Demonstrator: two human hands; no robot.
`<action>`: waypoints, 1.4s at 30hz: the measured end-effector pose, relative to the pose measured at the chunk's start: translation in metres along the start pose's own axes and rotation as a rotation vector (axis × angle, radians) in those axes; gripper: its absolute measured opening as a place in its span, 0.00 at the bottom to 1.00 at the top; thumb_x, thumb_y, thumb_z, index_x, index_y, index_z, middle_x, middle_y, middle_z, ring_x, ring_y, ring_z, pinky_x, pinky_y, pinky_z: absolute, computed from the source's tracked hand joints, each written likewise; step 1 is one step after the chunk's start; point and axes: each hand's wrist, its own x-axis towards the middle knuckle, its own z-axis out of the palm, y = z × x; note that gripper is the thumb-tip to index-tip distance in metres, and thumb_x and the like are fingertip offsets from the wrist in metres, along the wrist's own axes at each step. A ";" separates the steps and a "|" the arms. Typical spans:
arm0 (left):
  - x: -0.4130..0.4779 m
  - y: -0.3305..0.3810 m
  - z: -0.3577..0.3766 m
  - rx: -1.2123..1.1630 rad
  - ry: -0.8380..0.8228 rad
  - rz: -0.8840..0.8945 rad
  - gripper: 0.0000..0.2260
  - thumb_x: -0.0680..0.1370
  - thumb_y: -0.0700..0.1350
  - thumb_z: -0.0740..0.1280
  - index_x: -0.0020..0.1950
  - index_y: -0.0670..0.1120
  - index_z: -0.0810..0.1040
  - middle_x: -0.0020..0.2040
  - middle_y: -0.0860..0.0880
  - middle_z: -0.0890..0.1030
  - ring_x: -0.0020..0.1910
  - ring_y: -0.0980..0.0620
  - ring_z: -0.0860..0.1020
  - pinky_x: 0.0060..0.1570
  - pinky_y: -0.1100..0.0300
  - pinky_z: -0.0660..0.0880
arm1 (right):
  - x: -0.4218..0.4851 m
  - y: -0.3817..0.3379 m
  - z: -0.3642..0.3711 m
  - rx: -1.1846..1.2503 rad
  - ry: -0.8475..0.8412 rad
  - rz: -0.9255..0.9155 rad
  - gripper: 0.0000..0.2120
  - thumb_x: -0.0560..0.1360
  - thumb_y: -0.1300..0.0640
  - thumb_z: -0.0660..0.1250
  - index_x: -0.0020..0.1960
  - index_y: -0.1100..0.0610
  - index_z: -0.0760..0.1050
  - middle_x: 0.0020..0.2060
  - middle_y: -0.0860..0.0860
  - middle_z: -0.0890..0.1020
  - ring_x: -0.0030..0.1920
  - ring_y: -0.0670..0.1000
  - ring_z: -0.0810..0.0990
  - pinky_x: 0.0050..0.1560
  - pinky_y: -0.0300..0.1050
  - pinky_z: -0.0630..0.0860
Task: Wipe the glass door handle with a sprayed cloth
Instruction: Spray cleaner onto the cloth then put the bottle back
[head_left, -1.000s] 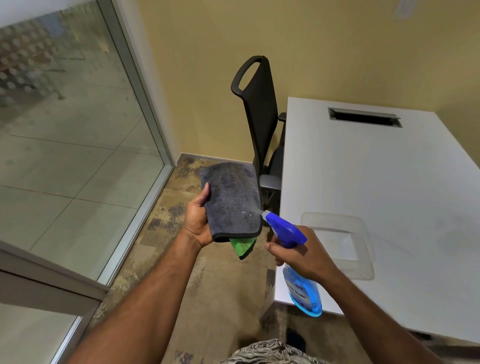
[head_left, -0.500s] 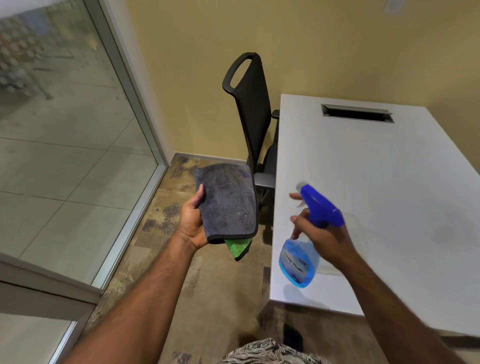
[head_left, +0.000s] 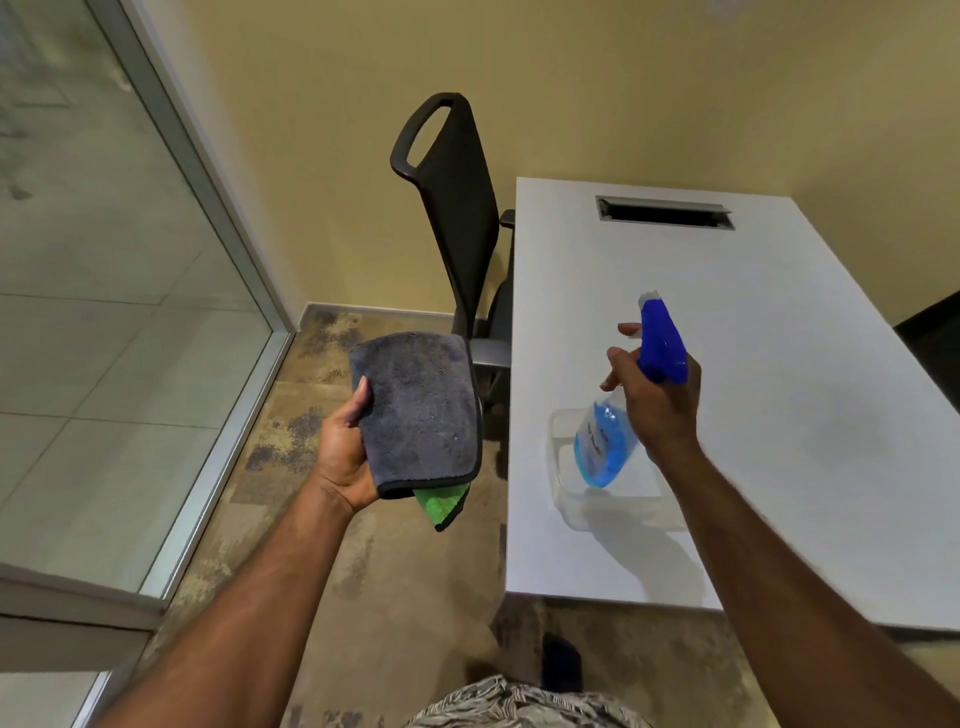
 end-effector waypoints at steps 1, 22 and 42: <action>0.000 -0.001 0.000 0.008 0.004 0.001 0.19 0.79 0.54 0.64 0.62 0.42 0.80 0.59 0.39 0.83 0.55 0.37 0.83 0.49 0.38 0.81 | 0.000 0.003 0.001 0.003 0.016 0.006 0.11 0.77 0.63 0.69 0.59 0.63 0.78 0.37 0.38 0.82 0.33 0.45 0.82 0.37 0.26 0.73; -0.007 -0.006 -0.003 0.084 0.080 -0.025 0.20 0.79 0.55 0.64 0.56 0.42 0.87 0.62 0.39 0.82 0.58 0.36 0.82 0.49 0.39 0.81 | -0.006 0.099 0.031 -0.071 -0.011 0.113 0.15 0.75 0.65 0.68 0.61 0.65 0.77 0.56 0.48 0.82 0.38 0.51 0.81 0.40 0.29 0.77; -0.007 -0.015 -0.009 0.099 0.071 -0.057 0.20 0.79 0.55 0.63 0.56 0.43 0.87 0.61 0.39 0.83 0.58 0.37 0.82 0.49 0.39 0.80 | -0.013 0.123 0.022 -0.080 0.031 0.091 0.35 0.70 0.60 0.78 0.71 0.62 0.66 0.63 0.60 0.75 0.60 0.57 0.78 0.51 0.32 0.76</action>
